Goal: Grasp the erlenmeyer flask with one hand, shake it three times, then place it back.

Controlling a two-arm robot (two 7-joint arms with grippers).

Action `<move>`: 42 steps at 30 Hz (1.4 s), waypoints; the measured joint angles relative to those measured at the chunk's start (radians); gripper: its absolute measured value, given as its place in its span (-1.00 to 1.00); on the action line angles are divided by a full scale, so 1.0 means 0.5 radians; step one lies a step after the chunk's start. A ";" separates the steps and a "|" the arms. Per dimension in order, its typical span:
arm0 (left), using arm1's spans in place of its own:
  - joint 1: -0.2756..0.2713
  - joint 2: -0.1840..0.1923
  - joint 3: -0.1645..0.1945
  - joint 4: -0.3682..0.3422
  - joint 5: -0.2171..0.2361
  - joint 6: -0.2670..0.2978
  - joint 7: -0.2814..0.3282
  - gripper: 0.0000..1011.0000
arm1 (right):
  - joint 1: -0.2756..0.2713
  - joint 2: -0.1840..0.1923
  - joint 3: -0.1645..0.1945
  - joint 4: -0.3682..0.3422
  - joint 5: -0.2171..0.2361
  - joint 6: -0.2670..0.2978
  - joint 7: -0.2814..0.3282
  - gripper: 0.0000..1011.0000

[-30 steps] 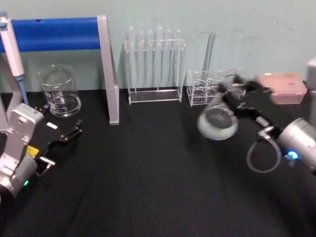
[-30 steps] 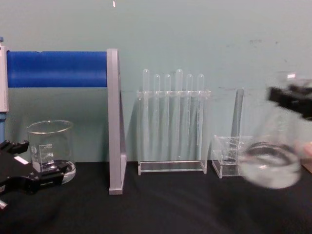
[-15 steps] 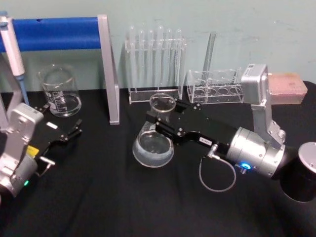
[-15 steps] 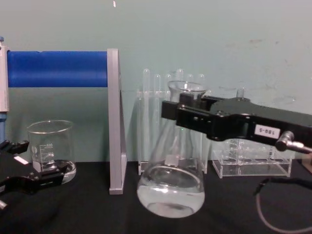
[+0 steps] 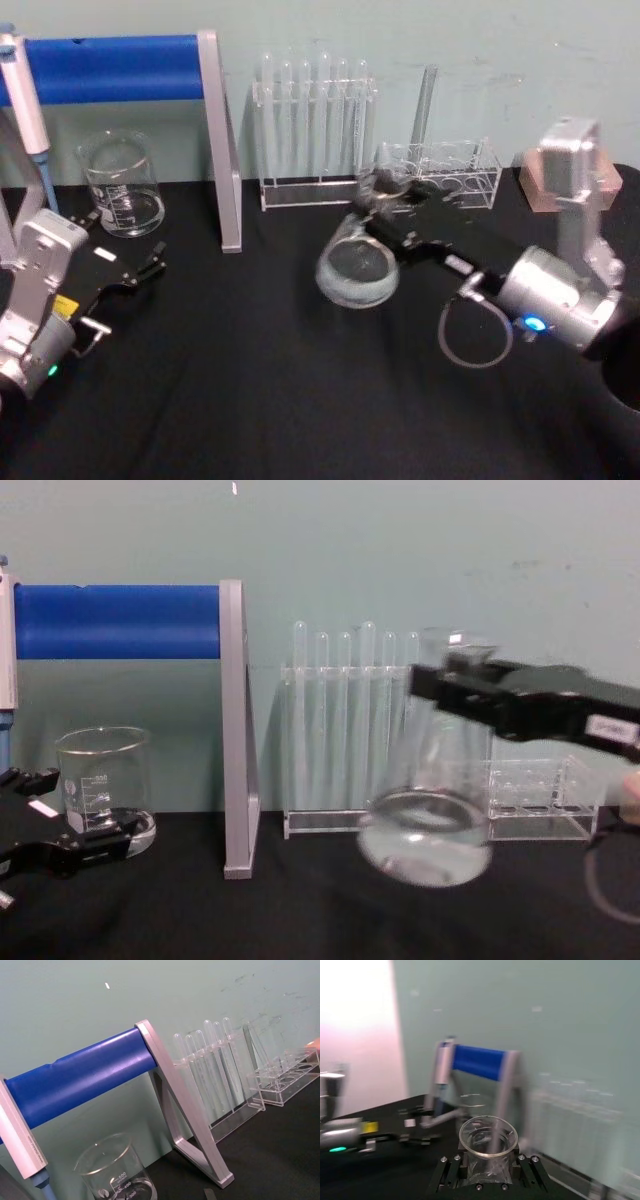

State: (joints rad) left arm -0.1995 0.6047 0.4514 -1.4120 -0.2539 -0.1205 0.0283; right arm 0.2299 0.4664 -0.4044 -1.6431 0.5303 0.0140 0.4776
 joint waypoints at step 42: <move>0.000 0.000 0.000 0.000 0.000 0.000 0.000 0.98 | -0.130 -0.059 0.153 -0.087 -0.146 0.055 -0.058 -0.11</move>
State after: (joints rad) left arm -0.1996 0.6047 0.4514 -1.4120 -0.2539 -0.1205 0.0283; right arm 0.1648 0.4371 -0.3279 -1.6865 0.4572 0.0416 0.4487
